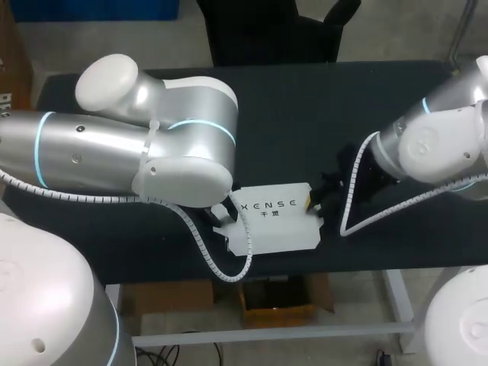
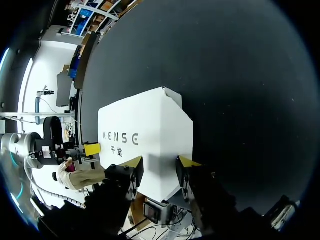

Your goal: Assemble the packaging by folding the flat box into shape, placing the metal phone stand inside, and closing the box properly

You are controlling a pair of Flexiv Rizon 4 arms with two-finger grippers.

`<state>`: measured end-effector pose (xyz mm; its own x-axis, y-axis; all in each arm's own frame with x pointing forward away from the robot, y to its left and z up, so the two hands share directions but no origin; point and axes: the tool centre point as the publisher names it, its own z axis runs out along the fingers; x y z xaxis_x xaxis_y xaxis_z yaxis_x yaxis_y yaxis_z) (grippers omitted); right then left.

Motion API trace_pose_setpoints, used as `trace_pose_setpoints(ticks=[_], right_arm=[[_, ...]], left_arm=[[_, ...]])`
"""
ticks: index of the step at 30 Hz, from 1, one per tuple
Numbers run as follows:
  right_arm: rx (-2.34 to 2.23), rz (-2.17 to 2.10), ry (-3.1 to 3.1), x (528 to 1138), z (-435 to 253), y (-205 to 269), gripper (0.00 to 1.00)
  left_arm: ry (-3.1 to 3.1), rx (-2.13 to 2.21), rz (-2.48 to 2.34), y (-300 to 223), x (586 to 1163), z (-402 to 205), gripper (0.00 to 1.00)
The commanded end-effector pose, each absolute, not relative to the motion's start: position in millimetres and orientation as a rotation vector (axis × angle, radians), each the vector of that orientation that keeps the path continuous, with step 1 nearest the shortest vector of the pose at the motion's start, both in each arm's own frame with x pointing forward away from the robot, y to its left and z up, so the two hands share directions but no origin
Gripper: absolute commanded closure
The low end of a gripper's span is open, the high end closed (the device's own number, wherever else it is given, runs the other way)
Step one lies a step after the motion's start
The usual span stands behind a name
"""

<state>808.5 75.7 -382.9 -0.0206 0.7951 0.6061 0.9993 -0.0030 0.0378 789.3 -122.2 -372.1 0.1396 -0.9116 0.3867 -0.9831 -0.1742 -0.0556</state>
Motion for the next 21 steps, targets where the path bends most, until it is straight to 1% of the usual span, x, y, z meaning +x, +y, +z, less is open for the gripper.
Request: trace_pose_setpoints(ticks=[1,5,21], right_arm=[[-1.846,-0.665,-1.864,808.8,-384.7,76.7,0.57],[-1.848,-0.668,-1.854,808.8,-386.6,76.6,0.56],[-1.807,-0.748,-1.817,804.0,-391.8,68.8,0.58]], left_arm=[[-1.864,2.199,0.508,-122.4,788.2,-373.6,0.6],[-1.859,2.195,0.526,-120.5,786.9,-374.3,0.55],[-1.84,2.145,0.588,-116.1,786.5,-382.8,0.53]])
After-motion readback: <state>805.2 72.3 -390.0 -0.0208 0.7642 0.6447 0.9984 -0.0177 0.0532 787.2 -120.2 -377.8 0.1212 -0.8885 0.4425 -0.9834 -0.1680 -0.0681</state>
